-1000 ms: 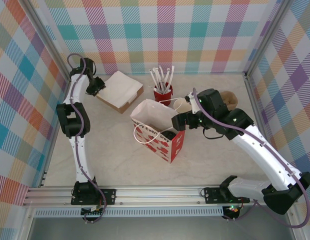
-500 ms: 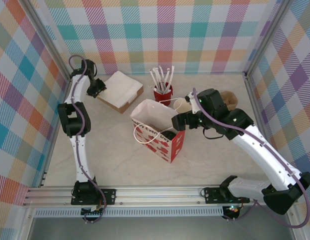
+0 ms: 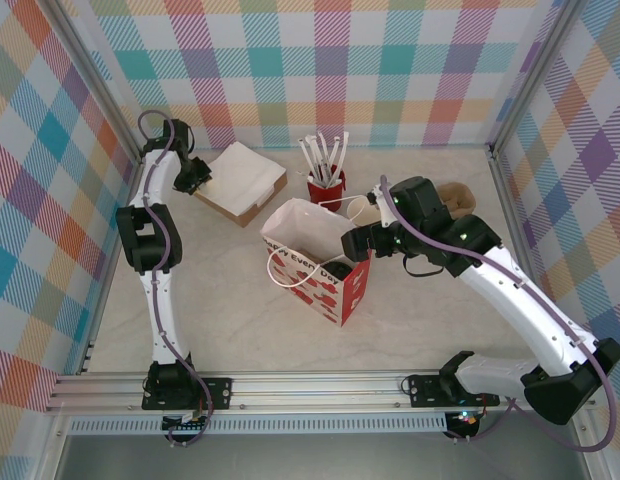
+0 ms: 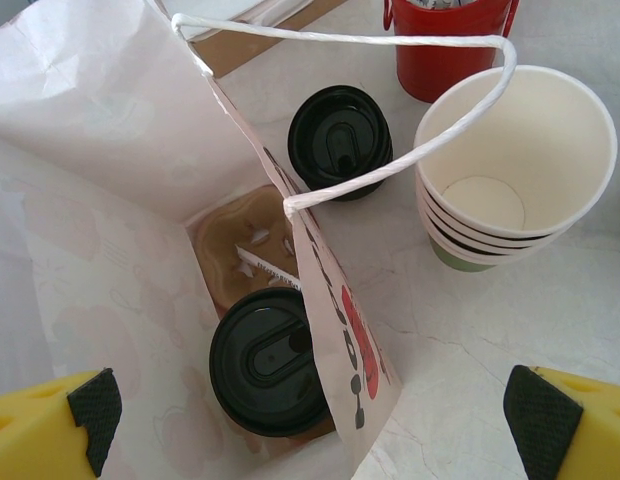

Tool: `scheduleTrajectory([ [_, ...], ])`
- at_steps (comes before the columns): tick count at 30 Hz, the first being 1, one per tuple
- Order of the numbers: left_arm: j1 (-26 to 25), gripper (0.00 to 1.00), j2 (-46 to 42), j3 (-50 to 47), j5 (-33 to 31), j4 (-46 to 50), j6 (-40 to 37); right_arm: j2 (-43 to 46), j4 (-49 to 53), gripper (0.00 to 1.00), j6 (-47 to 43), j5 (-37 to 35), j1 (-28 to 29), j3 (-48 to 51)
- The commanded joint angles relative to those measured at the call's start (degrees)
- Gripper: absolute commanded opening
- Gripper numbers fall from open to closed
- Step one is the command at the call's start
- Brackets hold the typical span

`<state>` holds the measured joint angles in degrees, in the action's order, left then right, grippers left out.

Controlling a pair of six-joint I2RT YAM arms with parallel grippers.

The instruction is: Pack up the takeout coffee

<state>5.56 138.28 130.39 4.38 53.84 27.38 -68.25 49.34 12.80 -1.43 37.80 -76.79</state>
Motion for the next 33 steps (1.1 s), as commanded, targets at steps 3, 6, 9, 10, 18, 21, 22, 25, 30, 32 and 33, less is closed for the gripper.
scheduleTrajectory([
  [3,0.8,0.27,0.6,2.5,-0.3,0.4,-1.1,-0.5,0.1,1.0,-0.5,0.8,-0.4,0.7],
  [6,0.8,0.25,0.9,2.5,-0.2,0.4,-1.1,-0.5,0.1,1.0,-0.5,0.8,-0.4,0.8],
  [9,0.8,0.24,1.1,2.5,0.3,0.3,-1.0,-0.4,0.1,1.0,-0.5,0.7,-0.4,0.7],
  [10,0.8,0.24,1.1,2.5,0.3,0.3,-1.0,-0.4,0.2,1.0,-0.5,0.7,-0.4,0.7],
  [18,0.8,0.13,1.0,2.6,0.8,0.1,-1.3,-0.1,0.3,1.0,-0.5,0.4,-0.4,0.7],
  [21,0.8,0.07,0.2,2.5,0.9,-0.1,-1.9,0.3,0.3,1.0,-0.4,-0.1,-0.4,0.7],
  [22,0.7,0.05,-0.3,2.5,0.9,-0.1,-2.1,0.7,0.3,1.0,-0.3,-0.3,-0.4,0.8],
  [25,0.5,0.02,-2.0,2.4,0.9,-0.5,-3.3,2.0,0.1,1.0,-0.3,-1.3,-0.4,1.2],
  [30,-0.2,0.0,-6.6,1.2,1.1,-2.2,-5.9,4.4,0.1,1.0,-0.1,-2.5,-0.3,1.8],
  [32,-0.4,0.0,-9.3,-0.5,1.7,-3.8,-6.8,5.1,0.2,1.0,-0.1,-2.6,-0.4,1.8],
  [33,-0.5,0.0,-10.7,-1.6,2.1,-4.6,-7.0,5.3,0.1,1.0,-0.1,-2.7,-0.4,1.7],
])
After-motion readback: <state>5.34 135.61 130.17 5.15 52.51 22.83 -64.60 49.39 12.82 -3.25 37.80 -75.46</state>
